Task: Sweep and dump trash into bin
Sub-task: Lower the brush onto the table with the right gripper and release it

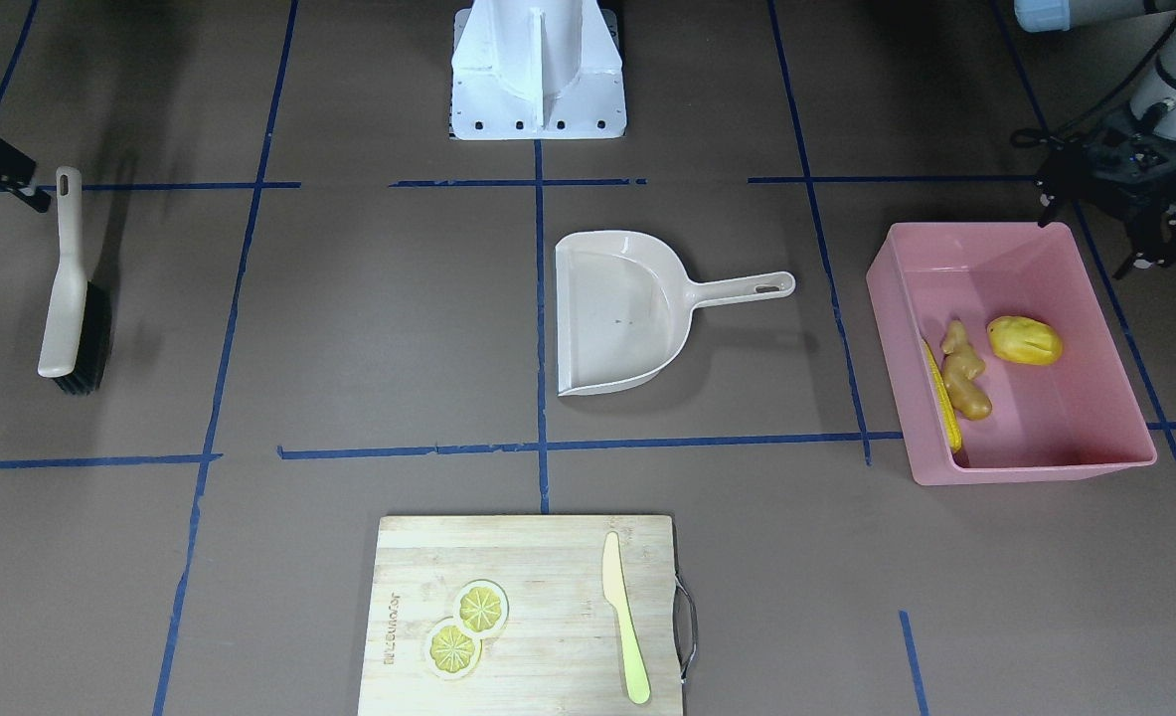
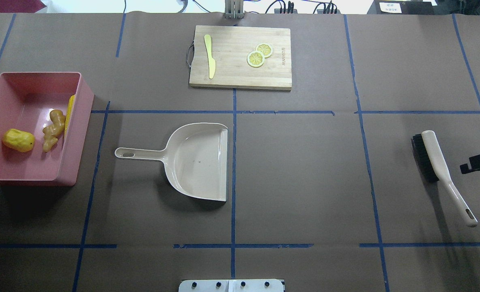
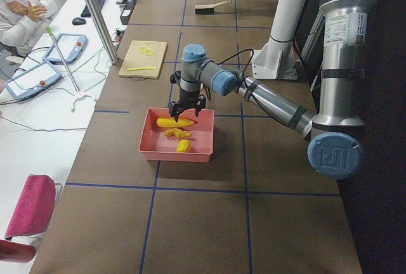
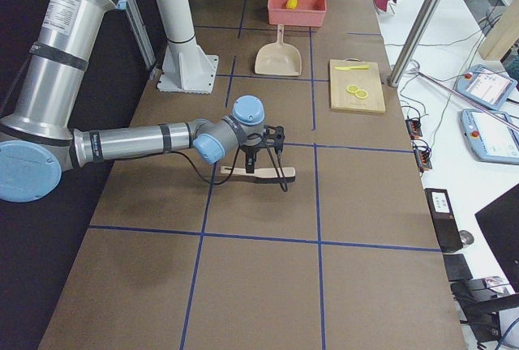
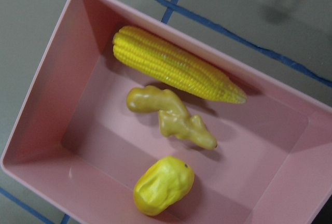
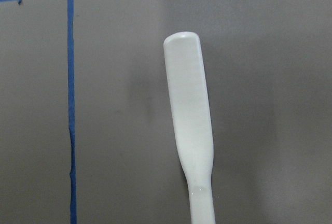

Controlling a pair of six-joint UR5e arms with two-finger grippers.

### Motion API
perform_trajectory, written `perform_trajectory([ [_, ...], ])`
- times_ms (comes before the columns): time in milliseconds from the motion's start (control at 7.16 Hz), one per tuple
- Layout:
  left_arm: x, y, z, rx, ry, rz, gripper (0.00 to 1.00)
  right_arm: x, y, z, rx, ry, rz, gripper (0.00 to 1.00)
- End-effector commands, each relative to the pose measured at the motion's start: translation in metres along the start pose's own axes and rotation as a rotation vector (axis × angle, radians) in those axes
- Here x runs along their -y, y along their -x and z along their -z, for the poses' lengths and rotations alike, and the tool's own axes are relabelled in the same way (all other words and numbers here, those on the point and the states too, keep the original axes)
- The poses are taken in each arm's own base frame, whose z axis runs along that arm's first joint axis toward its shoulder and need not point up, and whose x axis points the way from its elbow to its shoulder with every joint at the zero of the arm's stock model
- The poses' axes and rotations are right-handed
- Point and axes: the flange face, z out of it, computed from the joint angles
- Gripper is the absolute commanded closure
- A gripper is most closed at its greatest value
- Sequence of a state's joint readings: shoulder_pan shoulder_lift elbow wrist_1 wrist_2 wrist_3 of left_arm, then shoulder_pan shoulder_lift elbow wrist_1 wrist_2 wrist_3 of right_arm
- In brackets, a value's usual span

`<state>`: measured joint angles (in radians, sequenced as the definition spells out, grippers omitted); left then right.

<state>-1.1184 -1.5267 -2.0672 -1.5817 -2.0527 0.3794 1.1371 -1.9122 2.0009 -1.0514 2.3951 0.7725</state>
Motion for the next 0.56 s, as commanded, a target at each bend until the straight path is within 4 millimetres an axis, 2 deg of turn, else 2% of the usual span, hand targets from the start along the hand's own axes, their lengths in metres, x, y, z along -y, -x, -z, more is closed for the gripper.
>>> perform_trajectory([
  [0, -0.054, 0.044, -0.009, -0.057, 0.015, 0.157, 0.01, 0.002, -0.023, 0.019, 0.021, -0.024, -0.045, 0.00],
  [140, -0.090, 0.073, -0.022, -0.118, 0.015, 0.271, 0.00, 0.003, -0.038, 0.018, 0.009, -0.027, -0.028, 0.00],
  [279, -0.129, 0.104, -0.020, -0.129, 0.029, 0.514, 0.00, 0.004, -0.062, 0.015, -0.027, -0.019, -0.012, 0.00],
  [419, -0.141, 0.110, -0.021, -0.194, 0.017, 0.692, 0.00, 0.008, -0.091, 0.028, -0.067, -0.012, 0.036, 0.00],
])
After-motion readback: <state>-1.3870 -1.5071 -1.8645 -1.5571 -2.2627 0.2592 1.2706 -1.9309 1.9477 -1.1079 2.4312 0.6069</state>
